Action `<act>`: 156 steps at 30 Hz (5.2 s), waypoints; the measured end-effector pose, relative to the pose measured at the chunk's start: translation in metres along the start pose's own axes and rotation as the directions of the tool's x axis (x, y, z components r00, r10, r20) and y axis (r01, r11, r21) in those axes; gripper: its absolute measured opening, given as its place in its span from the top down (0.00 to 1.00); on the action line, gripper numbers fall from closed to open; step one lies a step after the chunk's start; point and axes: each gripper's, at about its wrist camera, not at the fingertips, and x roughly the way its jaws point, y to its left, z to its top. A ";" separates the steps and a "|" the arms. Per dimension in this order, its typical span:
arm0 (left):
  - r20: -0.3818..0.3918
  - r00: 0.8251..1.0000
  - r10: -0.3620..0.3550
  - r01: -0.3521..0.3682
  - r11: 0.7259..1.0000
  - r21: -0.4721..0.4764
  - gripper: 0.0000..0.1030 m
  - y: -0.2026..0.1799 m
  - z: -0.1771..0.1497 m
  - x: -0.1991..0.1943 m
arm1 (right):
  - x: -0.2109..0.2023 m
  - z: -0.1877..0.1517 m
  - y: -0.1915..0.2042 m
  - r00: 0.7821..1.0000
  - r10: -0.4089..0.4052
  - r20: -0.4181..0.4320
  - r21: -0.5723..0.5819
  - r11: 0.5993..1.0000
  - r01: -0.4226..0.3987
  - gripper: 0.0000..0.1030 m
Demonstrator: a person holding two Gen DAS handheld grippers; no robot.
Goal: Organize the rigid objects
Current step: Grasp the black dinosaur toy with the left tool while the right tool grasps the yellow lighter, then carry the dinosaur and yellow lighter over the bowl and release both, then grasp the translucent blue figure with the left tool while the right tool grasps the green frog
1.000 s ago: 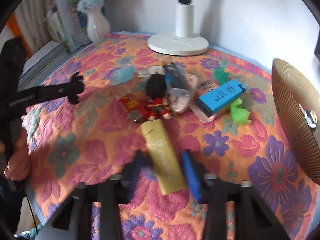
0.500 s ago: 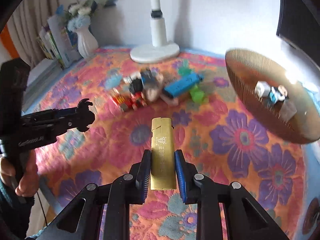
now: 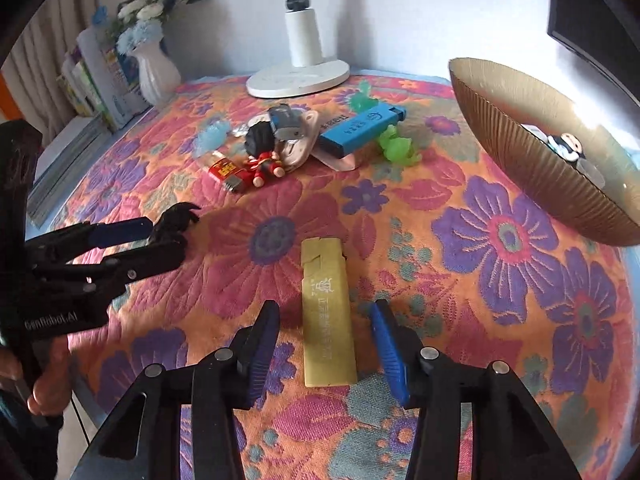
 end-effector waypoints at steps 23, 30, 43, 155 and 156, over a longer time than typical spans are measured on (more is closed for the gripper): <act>0.235 0.934 -0.271 0.210 0.944 0.254 0.67 -0.144 0.144 -0.065 | -0.156 0.057 -0.139 0.946 -0.241 0.216 0.275 0.945 0.178 0.78; -0.012 0.968 -0.251 0.248 0.946 0.206 0.67 -0.177 0.149 0.031 | -0.100 0.054 -0.178 0.997 -0.072 -0.008 0.348 0.935 0.071 0.78; 0.062 0.954 -0.292 0.282 0.950 0.136 0.29 -0.151 0.150 0.026 | -0.110 0.056 -0.190 0.978 -0.208 0.007 0.400 0.897 0.188 0.63; 0.014 0.999 0.049 -0.050 0.994 0.101 0.56 -0.012 0.003 -0.009 | -0.029 -0.043 -0.018 0.997 0.029 0.071 -0.003 1.000 -0.029 0.53; 0.017 0.999 0.049 -0.051 0.994 0.098 0.56 -0.011 0.002 -0.010 | -0.031 -0.045 -0.017 0.996 0.043 0.079 0.004 0.999 -0.044 0.44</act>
